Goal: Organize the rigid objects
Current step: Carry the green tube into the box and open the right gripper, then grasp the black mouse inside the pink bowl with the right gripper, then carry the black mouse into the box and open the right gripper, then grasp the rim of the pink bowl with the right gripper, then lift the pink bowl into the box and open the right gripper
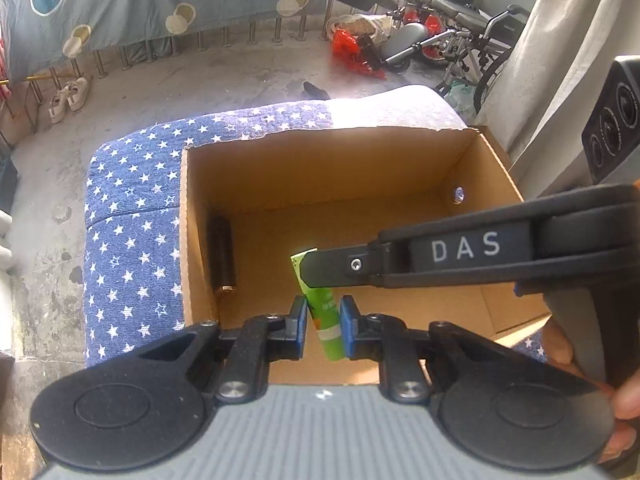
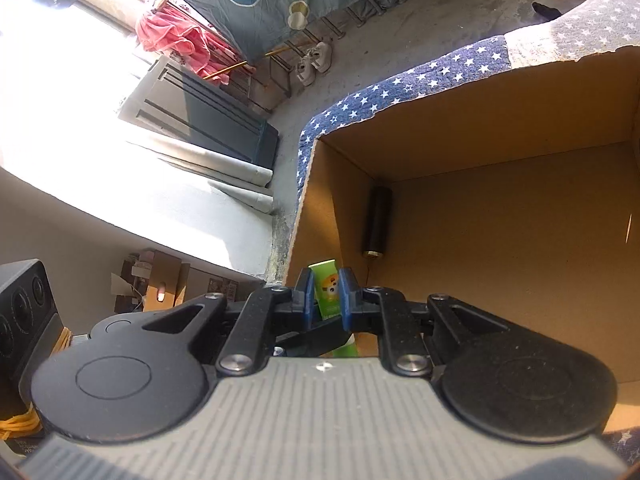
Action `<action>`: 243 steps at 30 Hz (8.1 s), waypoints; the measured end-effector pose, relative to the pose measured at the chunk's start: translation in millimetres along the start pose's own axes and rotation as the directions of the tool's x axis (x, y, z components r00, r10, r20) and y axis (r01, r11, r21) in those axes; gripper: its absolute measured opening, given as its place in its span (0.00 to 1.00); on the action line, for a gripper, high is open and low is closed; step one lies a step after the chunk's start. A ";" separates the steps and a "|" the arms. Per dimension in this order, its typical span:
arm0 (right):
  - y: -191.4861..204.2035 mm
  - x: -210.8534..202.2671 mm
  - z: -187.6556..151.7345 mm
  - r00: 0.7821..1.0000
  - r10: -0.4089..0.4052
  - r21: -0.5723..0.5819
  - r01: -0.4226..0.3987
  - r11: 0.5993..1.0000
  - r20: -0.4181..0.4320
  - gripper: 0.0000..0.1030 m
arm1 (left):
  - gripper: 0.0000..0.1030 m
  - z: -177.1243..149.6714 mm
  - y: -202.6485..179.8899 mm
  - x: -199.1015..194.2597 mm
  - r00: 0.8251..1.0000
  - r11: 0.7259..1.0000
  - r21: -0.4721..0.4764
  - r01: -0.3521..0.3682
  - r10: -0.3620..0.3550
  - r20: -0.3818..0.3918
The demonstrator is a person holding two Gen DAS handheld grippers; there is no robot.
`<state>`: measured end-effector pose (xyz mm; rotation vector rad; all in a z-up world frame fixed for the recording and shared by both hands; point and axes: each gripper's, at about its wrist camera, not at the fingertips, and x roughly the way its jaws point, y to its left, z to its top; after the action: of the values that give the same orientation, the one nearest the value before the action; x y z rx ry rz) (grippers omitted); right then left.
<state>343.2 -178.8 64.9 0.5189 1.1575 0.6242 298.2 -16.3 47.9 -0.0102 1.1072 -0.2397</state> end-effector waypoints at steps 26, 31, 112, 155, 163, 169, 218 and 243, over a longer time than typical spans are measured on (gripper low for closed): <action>-22.3 -73.6 -71.2 0.977 0.160 0.019 -0.164 0.986 0.141 0.28 | 0.38 -75.8 -22.8 -92.3 0.984 0.996 0.065 -0.054 0.042 0.171; -18.7 -78.8 -138.7 0.983 0.169 0.012 -0.171 0.985 0.072 0.28 | 0.38 -140.6 -24.3 -96.2 0.996 0.994 0.112 -0.003 -0.007 0.090; -39.6 29.9 43.0 0.994 0.036 0.148 -0.020 0.989 -0.108 0.21 | 0.32 40.8 -6.3 46.8 0.998 1.000 0.014 -0.019 0.020 -0.063; -36.5 -27.4 -216.9 0.994 0.056 0.043 -0.052 0.998 -0.095 0.41 | 0.57 -240.1 -46.7 -36.3 0.999 0.969 0.245 -0.019 0.028 -0.033; -11.0 13.4 -206.7 0.992 -0.083 -0.149 0.069 0.987 -0.091 0.36 | 0.67 -246.2 -45.2 -15.1 0.997 0.963 0.261 -0.064 0.074 -0.029; -7.1 37.9 -210.3 0.982 -0.158 -0.232 0.130 0.964 -0.108 0.30 | 0.67 -245.1 -45.2 2.2 0.995 0.960 0.268 -0.081 0.095 -0.042; 100.2 -88.7 -189.6 0.985 -0.049 -0.453 0.119 0.884 0.163 0.12 | 0.62 -203.0 -65.2 -151.0 0.929 0.974 0.144 -0.174 0.114 0.351; 10.6 -7.7 -3.1 0.974 -0.227 -0.283 0.223 0.933 0.019 0.06 | 0.32 -46.1 -18.0 -16.8 0.994 0.994 0.079 -0.071 0.064 0.089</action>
<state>336.3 -176.3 76.2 0.1340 1.0988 0.5828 246.9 -25.4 44.3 0.0891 1.0087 -0.2220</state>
